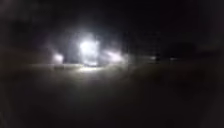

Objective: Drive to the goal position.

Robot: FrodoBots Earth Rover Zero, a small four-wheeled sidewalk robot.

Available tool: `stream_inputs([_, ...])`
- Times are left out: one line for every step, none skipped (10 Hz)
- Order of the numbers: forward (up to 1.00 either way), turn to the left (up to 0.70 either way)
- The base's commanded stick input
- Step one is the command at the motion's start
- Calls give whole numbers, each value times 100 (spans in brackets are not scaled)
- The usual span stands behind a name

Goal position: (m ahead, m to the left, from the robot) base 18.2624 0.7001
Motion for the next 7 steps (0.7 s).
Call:
stream_inputs([70, 0])
stream_inputs([70, 0])
stream_inputs([70, 0])
stream_inputs([70, 0])
stream_inputs([70, 0])
stream_inputs([70, 0])
stream_inputs([70, 0])
